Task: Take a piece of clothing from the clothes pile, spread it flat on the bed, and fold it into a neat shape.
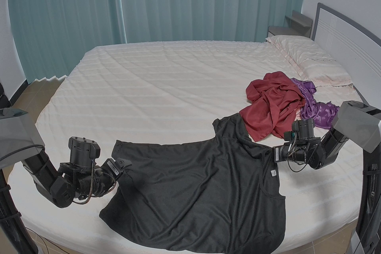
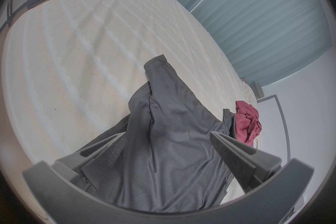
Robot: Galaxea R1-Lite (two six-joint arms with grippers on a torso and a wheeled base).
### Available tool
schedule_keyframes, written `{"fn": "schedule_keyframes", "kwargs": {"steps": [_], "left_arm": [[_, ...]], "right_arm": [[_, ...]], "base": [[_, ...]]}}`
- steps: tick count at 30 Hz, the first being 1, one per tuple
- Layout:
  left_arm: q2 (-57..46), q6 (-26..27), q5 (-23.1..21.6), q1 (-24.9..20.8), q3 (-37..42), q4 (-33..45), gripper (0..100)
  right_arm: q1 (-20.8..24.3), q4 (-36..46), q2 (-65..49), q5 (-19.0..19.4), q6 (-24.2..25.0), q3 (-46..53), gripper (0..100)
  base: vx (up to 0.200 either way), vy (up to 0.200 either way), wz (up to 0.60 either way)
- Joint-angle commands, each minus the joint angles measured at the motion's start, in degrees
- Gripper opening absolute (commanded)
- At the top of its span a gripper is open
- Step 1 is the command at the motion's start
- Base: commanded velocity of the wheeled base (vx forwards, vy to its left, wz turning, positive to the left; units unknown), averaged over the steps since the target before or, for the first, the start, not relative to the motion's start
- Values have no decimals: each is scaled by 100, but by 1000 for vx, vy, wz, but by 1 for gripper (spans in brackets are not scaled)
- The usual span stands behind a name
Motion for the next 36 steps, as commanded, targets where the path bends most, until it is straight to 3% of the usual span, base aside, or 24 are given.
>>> {"fn": "schedule_keyframes", "kwargs": {"steps": [1,8,11,21,31,36], "left_arm": [[14,31,11,54,55,9,100],[-21,707,-24,309,345,44,100],[-21,1296,-42,397,705,35,100],[-4,1569,-349,414,1145,105,100],[190,1850,-384,414,1329,114,100],[199,1850,-411,414,1329,114,100]], "right_arm": [[-25,-37,159,125,235,-135,100],[-201,-29,150,107,577,-205,100],[-368,-29,97,81,797,-152,100],[-535,-196,-351,116,2177,436,100],[-693,-451,-122,-113,2107,586,100],[-772,-196,45,-280,1544,735,100]], "base": [[0,0,0],[0,0,0],[0,0,0],[0,0,0],[0,0,0],[0,0,0]]}}
